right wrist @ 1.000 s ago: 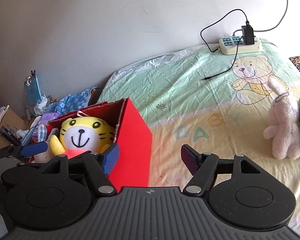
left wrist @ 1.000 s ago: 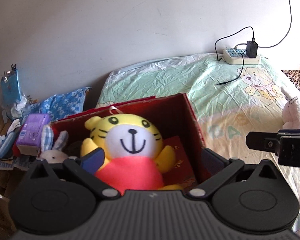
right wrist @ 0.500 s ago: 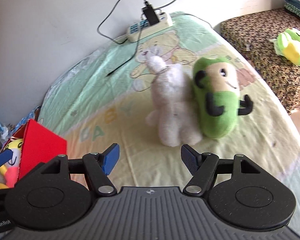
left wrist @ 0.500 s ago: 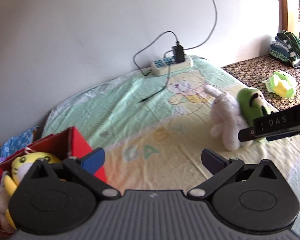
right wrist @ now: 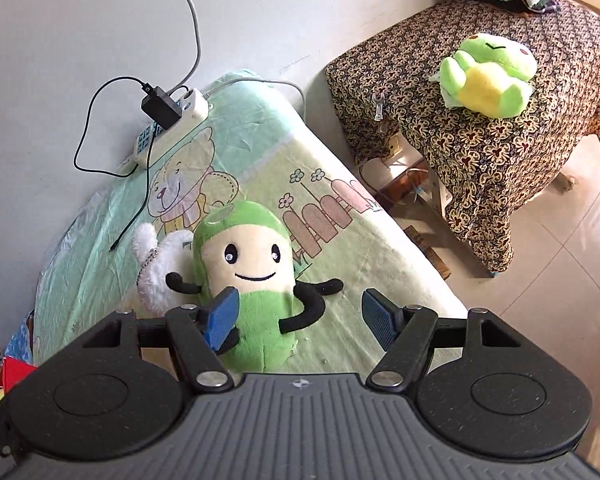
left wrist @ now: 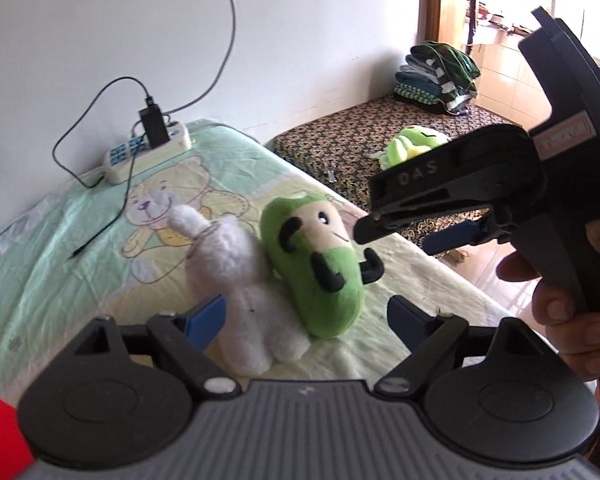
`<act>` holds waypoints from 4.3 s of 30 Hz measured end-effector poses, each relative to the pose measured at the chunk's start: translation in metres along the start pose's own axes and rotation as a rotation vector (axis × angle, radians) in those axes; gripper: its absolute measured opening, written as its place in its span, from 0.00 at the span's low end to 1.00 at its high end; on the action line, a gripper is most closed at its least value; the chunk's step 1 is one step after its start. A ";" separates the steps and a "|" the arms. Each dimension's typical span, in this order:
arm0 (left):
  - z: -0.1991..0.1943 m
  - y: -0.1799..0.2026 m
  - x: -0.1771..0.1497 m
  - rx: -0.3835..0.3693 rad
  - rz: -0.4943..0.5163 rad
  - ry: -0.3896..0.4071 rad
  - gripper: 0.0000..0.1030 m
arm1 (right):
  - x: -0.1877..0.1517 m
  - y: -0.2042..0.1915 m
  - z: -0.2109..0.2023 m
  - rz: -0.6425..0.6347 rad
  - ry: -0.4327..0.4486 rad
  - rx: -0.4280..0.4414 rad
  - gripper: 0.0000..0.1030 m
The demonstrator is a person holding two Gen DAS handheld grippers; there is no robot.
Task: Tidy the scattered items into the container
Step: 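Move the right tool to the green-and-cream plush on the bed, then close the right gripper on the green plush's head, then lift the green plush with the right gripper over the red box, then lower the green plush beside the tiger and open the right gripper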
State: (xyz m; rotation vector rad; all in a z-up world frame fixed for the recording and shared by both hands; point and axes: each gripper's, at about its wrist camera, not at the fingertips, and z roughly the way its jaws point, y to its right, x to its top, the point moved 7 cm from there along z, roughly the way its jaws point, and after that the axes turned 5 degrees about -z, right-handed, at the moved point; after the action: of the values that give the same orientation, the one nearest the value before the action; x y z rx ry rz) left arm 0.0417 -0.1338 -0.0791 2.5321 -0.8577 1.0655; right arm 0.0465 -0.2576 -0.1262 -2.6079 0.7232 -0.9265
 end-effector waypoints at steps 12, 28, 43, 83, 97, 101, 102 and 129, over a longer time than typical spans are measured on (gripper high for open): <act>0.077 0.010 0.000 -0.031 0.015 -0.126 0.73 | 0.021 -0.008 0.050 -0.018 -0.153 0.207 0.76; 0.083 0.004 0.001 -0.017 -0.005 -0.127 0.56 | 0.017 -0.024 0.068 -0.038 -0.200 0.302 0.64; -0.016 0.008 -0.022 -0.022 -0.048 -0.040 0.56 | -0.025 -0.066 -0.002 -0.120 -0.129 0.345 0.63; -0.210 -0.257 -0.149 0.214 -0.237 0.032 0.61 | -0.181 -0.397 -0.004 -0.427 -0.137 0.440 0.69; -0.222 -0.251 -0.140 0.191 -0.166 0.122 0.63 | -0.165 -0.391 -0.020 -0.416 0.016 0.342 0.58; -0.221 -0.250 -0.140 0.173 -0.159 0.116 0.57 | -0.170 -0.395 -0.016 -0.461 0.026 0.298 0.45; -0.221 -0.246 -0.141 0.166 -0.166 0.111 0.56 | -0.171 -0.395 -0.014 -0.469 0.023 0.288 0.44; -0.201 -0.286 -0.146 0.274 -0.327 0.037 0.72 | -0.158 -0.387 0.006 -0.543 -0.099 0.372 0.44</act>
State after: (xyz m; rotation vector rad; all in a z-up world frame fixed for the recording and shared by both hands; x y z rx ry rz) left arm 0.0221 0.2435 -0.0473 2.7341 -0.2845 1.1803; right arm 0.0853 0.1519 -0.0510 -2.5113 -0.1918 -0.9442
